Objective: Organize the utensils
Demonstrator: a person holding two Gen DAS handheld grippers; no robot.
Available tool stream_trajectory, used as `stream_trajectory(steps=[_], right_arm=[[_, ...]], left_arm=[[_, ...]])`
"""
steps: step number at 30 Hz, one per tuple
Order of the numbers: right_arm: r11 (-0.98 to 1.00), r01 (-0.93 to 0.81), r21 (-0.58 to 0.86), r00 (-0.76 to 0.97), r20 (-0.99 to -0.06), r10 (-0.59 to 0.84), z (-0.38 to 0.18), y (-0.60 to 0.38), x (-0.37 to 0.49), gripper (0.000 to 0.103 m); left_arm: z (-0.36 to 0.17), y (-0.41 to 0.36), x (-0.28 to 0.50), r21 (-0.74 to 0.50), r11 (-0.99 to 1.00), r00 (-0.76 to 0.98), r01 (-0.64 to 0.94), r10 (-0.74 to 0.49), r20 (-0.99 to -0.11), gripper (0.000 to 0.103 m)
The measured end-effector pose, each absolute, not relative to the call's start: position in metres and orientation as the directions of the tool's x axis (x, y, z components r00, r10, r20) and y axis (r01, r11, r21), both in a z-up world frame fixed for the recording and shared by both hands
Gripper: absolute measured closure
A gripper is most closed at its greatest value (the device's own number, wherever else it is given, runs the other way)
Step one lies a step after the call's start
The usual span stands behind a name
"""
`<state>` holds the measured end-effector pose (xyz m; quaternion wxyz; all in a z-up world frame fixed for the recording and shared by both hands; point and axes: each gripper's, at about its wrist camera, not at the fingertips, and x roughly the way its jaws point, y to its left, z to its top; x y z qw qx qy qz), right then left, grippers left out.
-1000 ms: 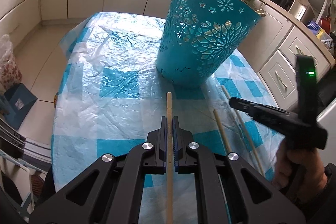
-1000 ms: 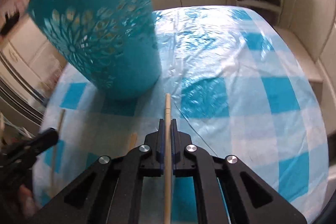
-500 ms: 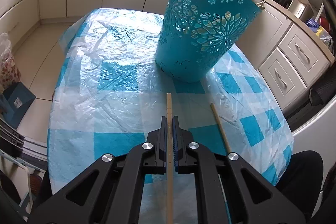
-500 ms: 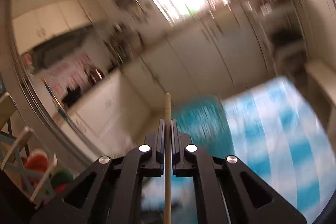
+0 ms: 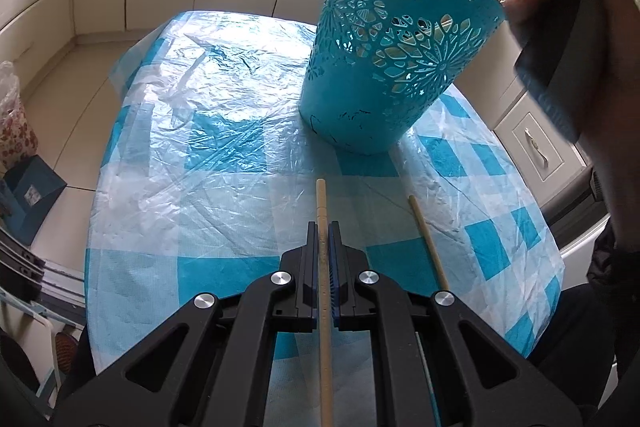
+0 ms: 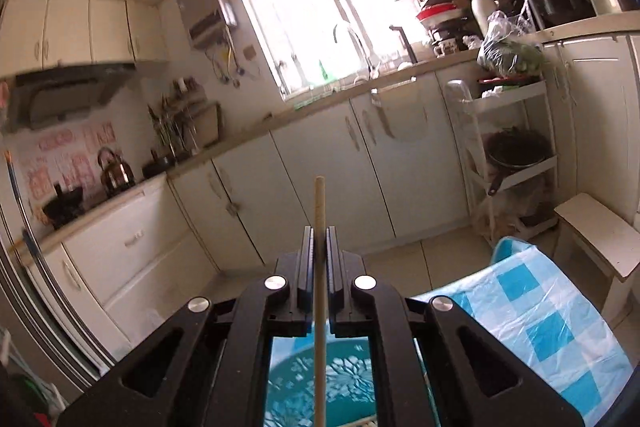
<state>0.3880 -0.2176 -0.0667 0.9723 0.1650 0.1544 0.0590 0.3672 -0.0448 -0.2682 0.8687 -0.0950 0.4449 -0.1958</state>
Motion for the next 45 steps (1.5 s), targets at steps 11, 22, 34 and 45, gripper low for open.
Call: stream_trajectory(steps=[11, 22, 34, 45], right_arm=[[0.941, -0.144, 0.306, 0.891, -0.373, 0.257, -0.078, -0.234, 0.324, 0.072], [0.97, -0.062, 0.236, 0.554, -0.8, 0.23, -0.214, -0.229, 0.272, 0.067], [0.975, -0.219, 0.042, 0.498, -0.854, 0.148, -0.226, -0.209, 0.276, 0.097], [0.965, -0.228, 0.129, 0.476, -0.85, 0.226, -0.227, -0.231, 0.269, 0.098]], left_arm=[[-0.269, -0.043, 0.367, -0.348, 0.905, 0.525, 0.246, -0.426, -0.737, 0.098], [-0.271, -0.043, 0.362, -0.361, 0.9, 0.51, 0.244, -0.436, -0.742, 0.098], [-0.267, -0.06, 0.367, -0.211, 0.939, 0.471, 0.27, -0.32, -0.822, 0.089], [-0.265, -0.084, 0.365, -0.012, 0.939, 0.49, 0.343, -0.189, -0.851, 0.098]])
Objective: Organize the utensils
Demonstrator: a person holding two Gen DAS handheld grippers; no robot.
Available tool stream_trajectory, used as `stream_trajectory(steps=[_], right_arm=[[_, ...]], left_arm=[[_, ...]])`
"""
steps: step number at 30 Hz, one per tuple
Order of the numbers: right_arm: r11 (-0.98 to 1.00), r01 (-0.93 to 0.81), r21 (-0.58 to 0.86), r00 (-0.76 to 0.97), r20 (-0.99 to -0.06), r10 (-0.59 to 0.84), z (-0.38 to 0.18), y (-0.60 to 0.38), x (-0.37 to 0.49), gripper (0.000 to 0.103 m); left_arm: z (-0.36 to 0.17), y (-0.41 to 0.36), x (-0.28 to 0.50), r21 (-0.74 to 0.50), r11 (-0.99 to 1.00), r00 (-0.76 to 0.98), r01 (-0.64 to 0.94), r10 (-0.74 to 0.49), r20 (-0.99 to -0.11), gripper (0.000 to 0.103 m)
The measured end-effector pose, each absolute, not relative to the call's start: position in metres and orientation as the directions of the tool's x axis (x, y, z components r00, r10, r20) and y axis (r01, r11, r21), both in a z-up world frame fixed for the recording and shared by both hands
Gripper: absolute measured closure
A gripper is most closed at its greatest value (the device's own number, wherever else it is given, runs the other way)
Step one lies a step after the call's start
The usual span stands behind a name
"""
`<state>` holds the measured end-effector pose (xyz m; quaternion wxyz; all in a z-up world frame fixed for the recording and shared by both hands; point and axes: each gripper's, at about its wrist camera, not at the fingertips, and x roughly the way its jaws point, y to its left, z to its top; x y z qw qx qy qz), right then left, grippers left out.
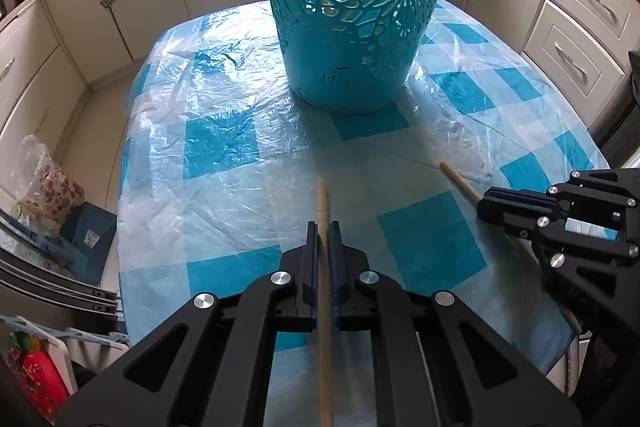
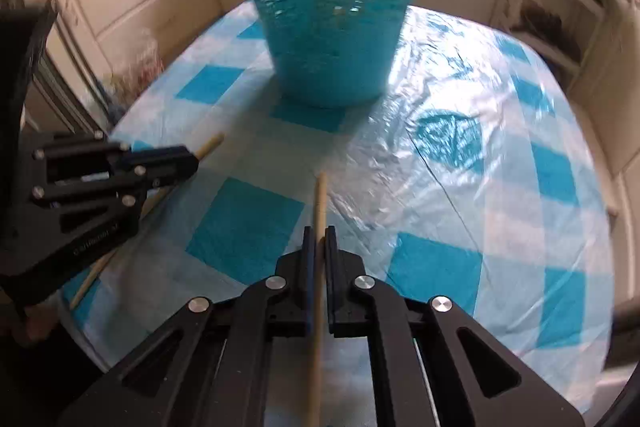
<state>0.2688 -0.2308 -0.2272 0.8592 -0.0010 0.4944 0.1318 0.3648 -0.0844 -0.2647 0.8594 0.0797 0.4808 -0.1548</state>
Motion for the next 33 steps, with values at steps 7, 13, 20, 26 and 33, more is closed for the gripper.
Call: stream_trajectory(steps=[7, 13, 20, 26, 33], right_arm=[[0.929, -0.115, 0.353, 0.499, -0.788, 0.361, -0.225, -0.27, 0.264, 0.098], [0.894, -0.088, 0.439, 0.512, -0.75, 0.418, -0.223, -0.285, 0.261, 0.098], [0.867, -0.075, 0.493, 0.529, -0.717, 0.454, -0.219, -0.294, 0.258, 0.098], [0.851, -0.07, 0.521, 0.536, -0.699, 0.473, -0.218, -0.299, 0.257, 0.098], [0.841, -0.056, 0.538, 0.537, -0.694, 0.48, -0.222, -0.304, 0.257, 0.098]], left_arm=[[-0.251, -0.088, 0.349, -0.007, 0.942, 0.521, 0.336, -0.192, -0.831, 0.098], [-0.206, -0.087, 0.335, -0.086, 0.932, 0.582, 0.351, -0.29, -0.76, 0.098], [-0.121, -0.074, 0.334, -0.217, 0.902, 0.679, 0.374, -0.425, -0.599, 0.098], [-0.059, -0.08, 0.344, -0.221, 0.905, 0.793, 0.364, -0.425, -0.435, 0.098], [-0.02, -0.087, 0.378, -0.27, 0.919, 0.892, 0.288, -0.36, -0.275, 0.098]])
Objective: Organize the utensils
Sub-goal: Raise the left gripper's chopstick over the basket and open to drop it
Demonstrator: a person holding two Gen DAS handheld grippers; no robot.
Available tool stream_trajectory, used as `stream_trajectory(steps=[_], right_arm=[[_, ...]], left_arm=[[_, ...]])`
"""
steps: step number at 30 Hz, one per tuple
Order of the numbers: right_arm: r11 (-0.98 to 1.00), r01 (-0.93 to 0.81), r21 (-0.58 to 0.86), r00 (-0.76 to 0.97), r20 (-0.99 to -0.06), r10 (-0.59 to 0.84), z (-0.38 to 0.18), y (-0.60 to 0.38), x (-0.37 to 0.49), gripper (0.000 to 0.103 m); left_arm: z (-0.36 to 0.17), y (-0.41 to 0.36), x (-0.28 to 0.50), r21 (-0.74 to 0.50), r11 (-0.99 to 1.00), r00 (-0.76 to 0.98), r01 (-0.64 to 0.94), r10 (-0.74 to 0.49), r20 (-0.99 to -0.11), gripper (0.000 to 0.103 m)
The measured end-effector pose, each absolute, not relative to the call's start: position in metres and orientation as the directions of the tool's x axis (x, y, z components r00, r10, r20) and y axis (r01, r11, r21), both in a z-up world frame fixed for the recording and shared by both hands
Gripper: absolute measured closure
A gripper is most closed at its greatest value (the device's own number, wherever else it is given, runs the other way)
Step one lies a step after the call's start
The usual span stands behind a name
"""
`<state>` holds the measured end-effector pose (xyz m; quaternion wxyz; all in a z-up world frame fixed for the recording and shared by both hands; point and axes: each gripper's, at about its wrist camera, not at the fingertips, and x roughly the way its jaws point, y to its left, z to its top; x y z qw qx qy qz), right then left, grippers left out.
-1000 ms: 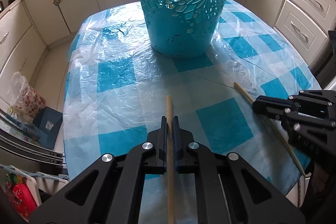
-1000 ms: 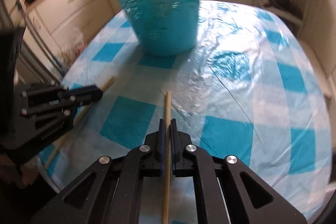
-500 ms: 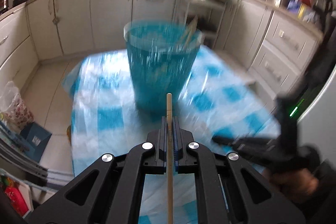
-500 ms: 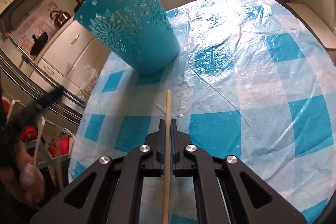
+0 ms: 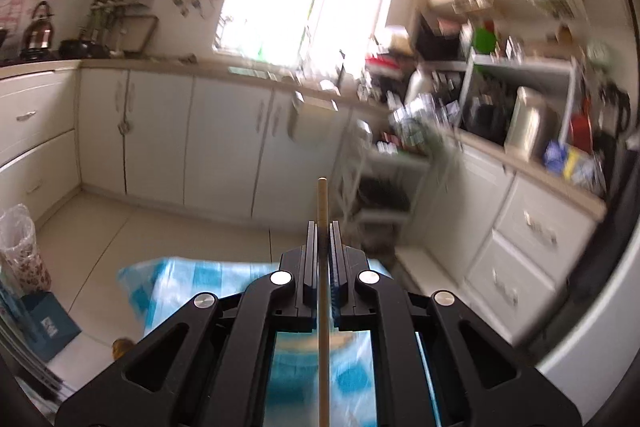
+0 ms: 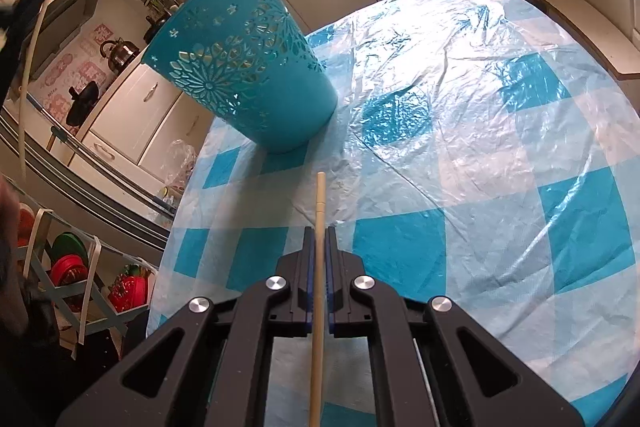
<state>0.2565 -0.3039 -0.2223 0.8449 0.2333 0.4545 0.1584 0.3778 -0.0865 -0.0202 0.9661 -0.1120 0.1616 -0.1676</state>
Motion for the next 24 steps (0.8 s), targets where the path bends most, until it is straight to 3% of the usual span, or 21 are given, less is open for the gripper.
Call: stream_trajectory(steps=[4, 9, 15, 24], right_arm=[[0.839, -0.056, 0.541, 0.529, -0.697, 0.485, -0.226, -0.303, 0.258, 0.098], [0.847, -0.063, 0.527, 0.521, -0.707, 0.479, -0.23, -0.299, 0.261, 0.098], [0.852, -0.057, 0.52, 0.51, -0.718, 0.473, -0.236, -0.3, 0.268, 0.098], [0.851, -0.058, 0.522, 0.507, -0.719, 0.476, -0.238, -0.302, 0.274, 0.098]], left_arm=[[-0.009, -0.09, 0.404, -0.279, 0.933, 0.943, 0.226, -0.281, -0.178, 0.098], [-0.015, -0.097, 0.438, -0.281, 0.948, 0.973, 0.149, -0.192, -0.13, 0.098], [-0.04, -0.104, 0.479, -0.296, 0.951, 0.976, 0.093, -0.146, -0.163, 0.098], [-0.085, -0.122, 0.487, -0.203, 0.976, 0.956, 0.076, -0.129, -0.264, 0.098]])
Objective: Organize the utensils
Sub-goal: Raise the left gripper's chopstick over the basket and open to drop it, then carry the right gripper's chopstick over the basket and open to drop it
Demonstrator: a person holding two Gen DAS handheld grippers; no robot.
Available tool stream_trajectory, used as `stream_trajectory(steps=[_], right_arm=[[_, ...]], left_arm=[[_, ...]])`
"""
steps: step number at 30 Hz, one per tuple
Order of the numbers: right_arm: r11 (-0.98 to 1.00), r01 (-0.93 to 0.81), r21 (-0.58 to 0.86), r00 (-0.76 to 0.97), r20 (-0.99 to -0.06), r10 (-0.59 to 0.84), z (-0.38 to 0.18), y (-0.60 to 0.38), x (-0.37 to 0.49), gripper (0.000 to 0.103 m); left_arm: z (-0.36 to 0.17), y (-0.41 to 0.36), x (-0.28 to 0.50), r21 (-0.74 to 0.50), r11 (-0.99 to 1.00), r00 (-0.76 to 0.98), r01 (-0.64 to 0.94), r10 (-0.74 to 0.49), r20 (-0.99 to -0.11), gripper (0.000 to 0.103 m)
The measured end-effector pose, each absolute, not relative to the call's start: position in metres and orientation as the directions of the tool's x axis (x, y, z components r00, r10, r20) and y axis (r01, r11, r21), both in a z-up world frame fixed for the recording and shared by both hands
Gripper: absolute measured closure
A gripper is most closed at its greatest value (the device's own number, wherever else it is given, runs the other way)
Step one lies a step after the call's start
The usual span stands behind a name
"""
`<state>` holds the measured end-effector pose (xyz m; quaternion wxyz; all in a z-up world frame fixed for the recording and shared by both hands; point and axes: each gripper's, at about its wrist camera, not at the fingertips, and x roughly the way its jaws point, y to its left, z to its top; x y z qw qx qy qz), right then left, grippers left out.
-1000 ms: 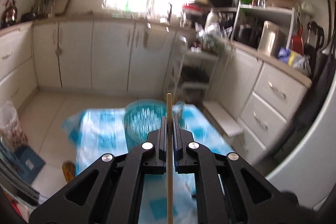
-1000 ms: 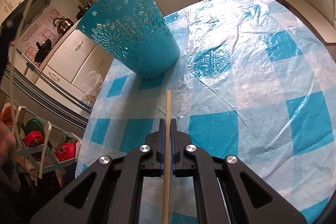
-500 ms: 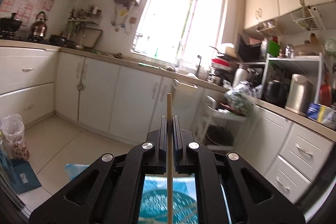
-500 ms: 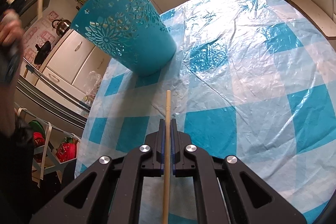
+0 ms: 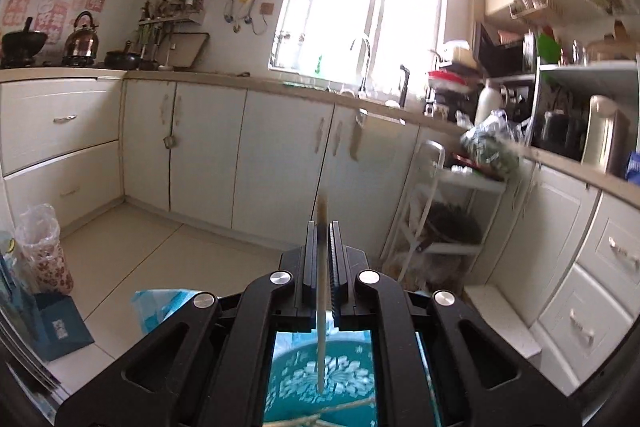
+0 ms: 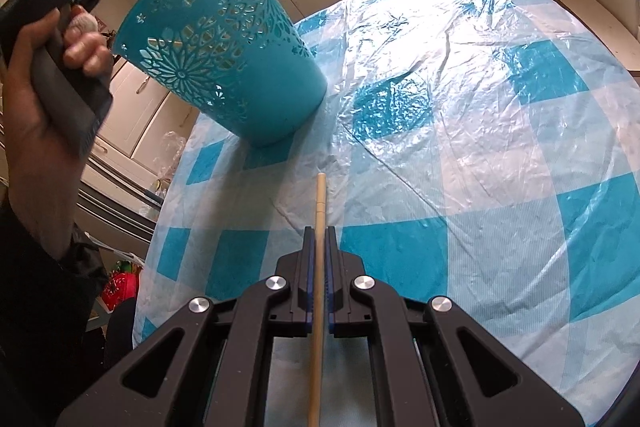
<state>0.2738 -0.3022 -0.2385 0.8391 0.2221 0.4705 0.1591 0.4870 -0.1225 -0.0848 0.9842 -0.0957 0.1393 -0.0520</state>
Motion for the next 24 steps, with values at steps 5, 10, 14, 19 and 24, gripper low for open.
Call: stream_trajectory(steps=[5, 10, 14, 19, 24], right_arm=[[0.856, -0.056, 0.514, 0.511, -0.721, 0.467, -0.238, -0.303, 0.274, 0.098], [0.899, -0.072, 0.432, 0.532, -0.746, 0.401, -0.231, -0.299, 0.273, 0.097], [0.933, -0.085, 0.35, 0.535, -0.774, 0.34, -0.229, -0.293, 0.272, 0.097], [0.968, -0.142, 0.209, 0.534, -0.807, 0.253, -0.225, -0.275, 0.269, 0.095], [0.975, -0.204, 0.082, 0.519, -0.835, 0.179, -0.221, -0.257, 0.269, 0.098]], left_arm=[[-0.104, -0.131, 0.48, -0.148, 0.983, 0.921, 0.105, -0.153, -0.359, 0.097], [-0.116, -0.126, 0.462, -0.135, 0.984, 0.893, 0.115, -0.162, -0.42, 0.085], [-0.117, -0.1, 0.432, -0.168, 0.983, 0.901, 0.069, -0.133, -0.412, 0.054], [-0.131, -0.066, 0.402, -0.185, 0.982, 0.889, 0.039, -0.119, -0.442, 0.049], [-0.154, -0.046, 0.387, -0.188, 0.982, 0.856, 0.033, -0.125, -0.501, 0.049]])
